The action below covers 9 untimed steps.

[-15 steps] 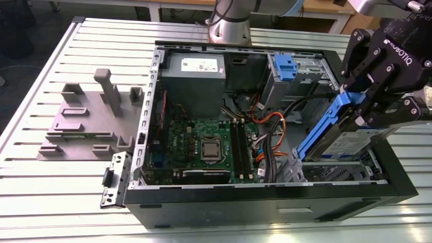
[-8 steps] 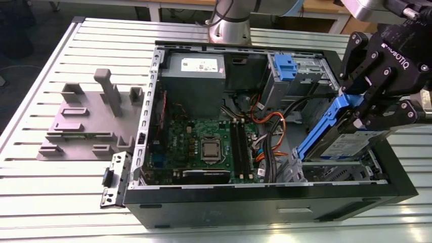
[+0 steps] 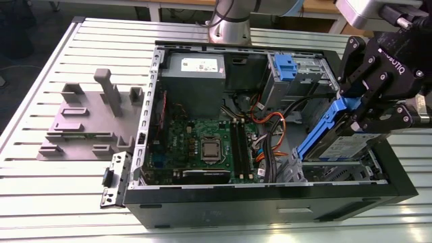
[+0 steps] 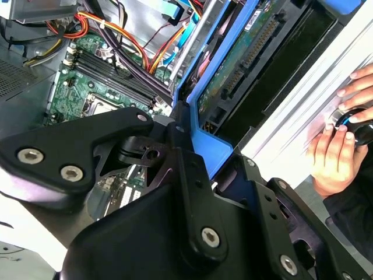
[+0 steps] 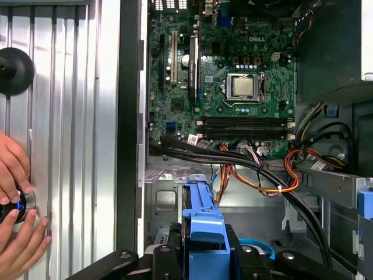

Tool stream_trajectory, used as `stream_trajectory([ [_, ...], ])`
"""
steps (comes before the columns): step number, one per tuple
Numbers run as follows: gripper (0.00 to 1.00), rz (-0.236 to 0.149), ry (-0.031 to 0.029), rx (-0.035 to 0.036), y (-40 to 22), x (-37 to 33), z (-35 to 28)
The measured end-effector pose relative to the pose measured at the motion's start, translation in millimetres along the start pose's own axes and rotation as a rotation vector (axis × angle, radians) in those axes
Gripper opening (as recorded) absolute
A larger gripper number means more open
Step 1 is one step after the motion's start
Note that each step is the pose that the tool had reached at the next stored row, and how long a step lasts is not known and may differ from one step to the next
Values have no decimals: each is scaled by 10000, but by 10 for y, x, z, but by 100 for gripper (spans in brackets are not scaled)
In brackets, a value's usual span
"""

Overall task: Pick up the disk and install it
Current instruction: 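Insert the disk into the insertion slot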

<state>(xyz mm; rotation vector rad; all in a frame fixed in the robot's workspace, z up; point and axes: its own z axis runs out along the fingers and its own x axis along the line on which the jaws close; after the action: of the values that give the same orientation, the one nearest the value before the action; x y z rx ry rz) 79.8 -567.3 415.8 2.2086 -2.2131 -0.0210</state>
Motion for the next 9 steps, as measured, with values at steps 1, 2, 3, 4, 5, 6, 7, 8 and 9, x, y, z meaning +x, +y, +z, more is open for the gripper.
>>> stream_trajectory([
  [1, 37, 0, 0, 0, 0, 1, 7],
  [2, 37, 0, 0, 0, 0, 2, 14],
  [3, 37, 1, 0, 0, 0, 4, 20],
  [4, 37, 0, 0, 0, 0, 5, 27],
  [5, 37, 0, 0, 1, -1, 5, 33],
  [6, 37, 0, 0, 0, -1, 6, 39],
  [7, 37, 0, 0, 0, -1, 7, 46],
  [8, 37, 0, 0, 0, -1, 8, 51],
  [9, 37, 0, 0, 0, -1, 9, 57],
])
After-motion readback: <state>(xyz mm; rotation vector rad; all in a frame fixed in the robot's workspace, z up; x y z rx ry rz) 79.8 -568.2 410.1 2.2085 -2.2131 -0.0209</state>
